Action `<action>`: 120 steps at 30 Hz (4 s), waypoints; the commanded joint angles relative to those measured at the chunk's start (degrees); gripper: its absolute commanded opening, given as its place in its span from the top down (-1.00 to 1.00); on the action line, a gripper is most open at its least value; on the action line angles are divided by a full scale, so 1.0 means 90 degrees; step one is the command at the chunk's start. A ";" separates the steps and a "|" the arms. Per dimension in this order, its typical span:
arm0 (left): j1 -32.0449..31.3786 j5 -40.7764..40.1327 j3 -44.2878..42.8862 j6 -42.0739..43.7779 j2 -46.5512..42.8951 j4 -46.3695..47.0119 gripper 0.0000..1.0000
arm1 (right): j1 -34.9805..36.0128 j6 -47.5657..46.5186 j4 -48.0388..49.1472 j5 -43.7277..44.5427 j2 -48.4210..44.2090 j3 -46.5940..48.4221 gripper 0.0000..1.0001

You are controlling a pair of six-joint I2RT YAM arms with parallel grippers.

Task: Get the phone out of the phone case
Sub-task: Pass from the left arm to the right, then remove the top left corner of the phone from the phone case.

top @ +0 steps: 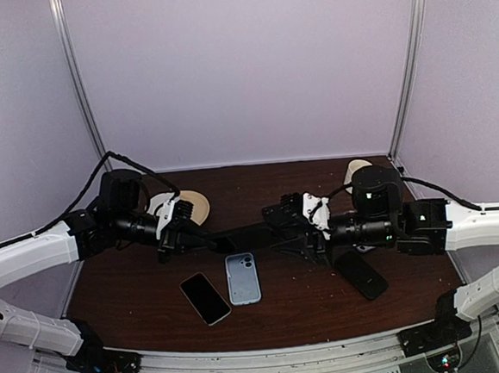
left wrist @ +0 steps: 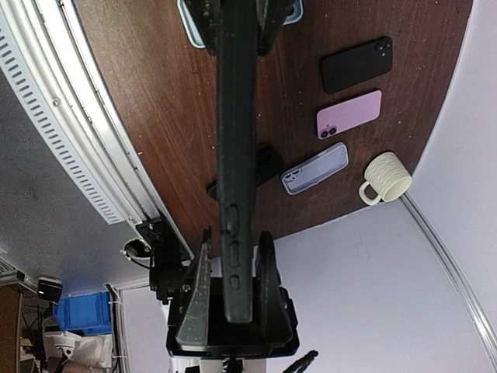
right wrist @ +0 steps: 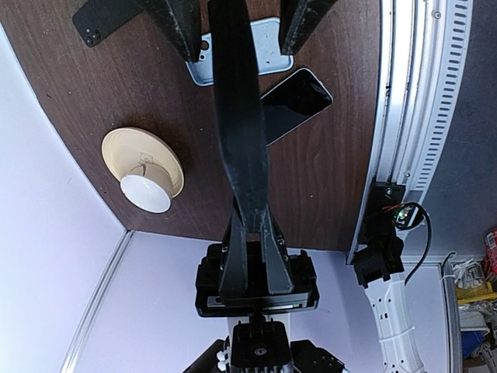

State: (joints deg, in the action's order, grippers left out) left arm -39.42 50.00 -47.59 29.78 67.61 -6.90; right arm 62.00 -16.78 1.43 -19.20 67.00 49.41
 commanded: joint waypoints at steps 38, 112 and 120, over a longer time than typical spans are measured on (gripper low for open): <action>0.0034 0.0859 0.0092 0.2404 -0.0964 -0.1624 -0.30 | 0.0028 -0.0817 0.0938 -0.0041 -0.0906 -0.0887 1.00; -0.0639 0.1715 -0.0142 0.2205 0.0105 -0.1577 0.53 | 0.0026 -0.1527 0.0687 -0.1729 -0.0521 -0.0216 1.00; -0.0669 0.2237 -0.0274 0.2249 0.0088 -0.1889 0.65 | 0.0040 -0.1356 0.0672 -0.2171 -0.0511 -0.0223 1.00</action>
State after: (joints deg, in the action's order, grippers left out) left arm -44.69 65.41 -47.51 49.06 68.51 -21.89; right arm 62.06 -30.04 1.06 -35.18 62.81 45.41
